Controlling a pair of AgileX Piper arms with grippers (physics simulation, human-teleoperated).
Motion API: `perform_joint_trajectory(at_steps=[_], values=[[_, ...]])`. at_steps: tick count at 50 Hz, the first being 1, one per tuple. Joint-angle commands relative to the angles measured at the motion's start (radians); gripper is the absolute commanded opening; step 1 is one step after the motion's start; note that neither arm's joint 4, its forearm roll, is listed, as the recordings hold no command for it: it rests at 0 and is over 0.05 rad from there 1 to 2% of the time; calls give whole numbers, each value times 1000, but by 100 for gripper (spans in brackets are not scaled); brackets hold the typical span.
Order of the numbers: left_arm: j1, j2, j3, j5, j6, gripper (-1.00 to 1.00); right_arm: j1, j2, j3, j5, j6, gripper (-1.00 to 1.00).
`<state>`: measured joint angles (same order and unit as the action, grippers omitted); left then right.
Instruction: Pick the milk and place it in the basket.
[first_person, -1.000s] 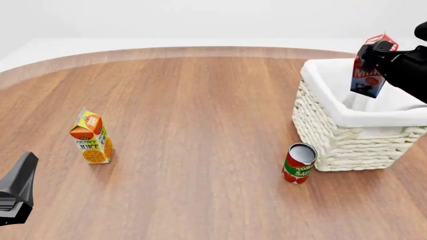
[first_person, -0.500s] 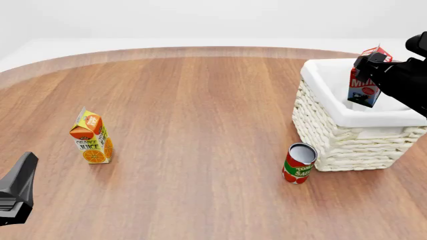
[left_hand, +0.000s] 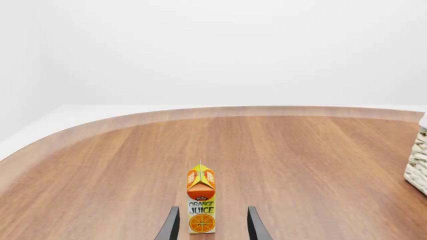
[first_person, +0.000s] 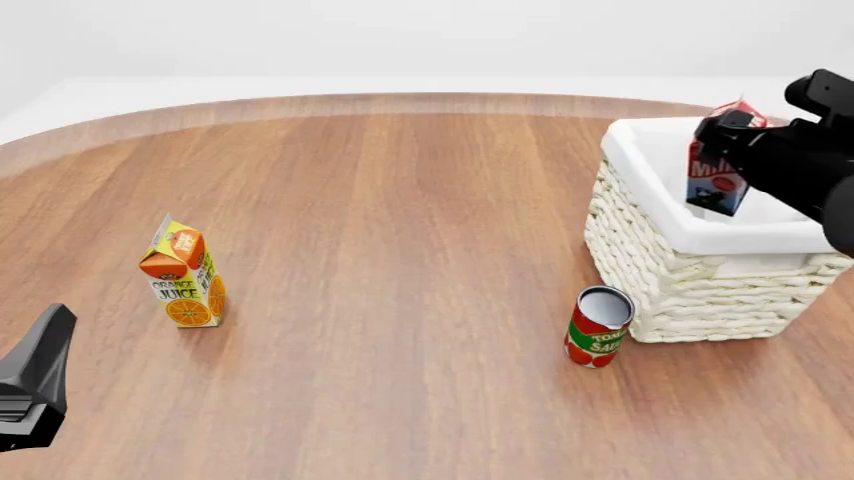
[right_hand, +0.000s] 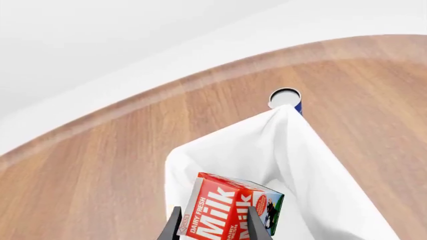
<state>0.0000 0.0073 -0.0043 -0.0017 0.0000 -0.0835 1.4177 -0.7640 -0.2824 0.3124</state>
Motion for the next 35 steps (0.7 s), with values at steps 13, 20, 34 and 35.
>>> perform_joint_trajectory(at_steps=[13, 20, 34, 35], values=[[0, 0, 0, 0, 0, 100, -11, 43, -44, -4, 19, -100], [0, 0, 0, 0, 0, 100, -13, 46, -55, 8, 14, -100], [0, 0, 0, 0, 0, 100, -17, 54, -58, 15, 13, -100], [0, 0, 0, 0, 0, 100, -18, 55, -60, 18, 13, -100]])
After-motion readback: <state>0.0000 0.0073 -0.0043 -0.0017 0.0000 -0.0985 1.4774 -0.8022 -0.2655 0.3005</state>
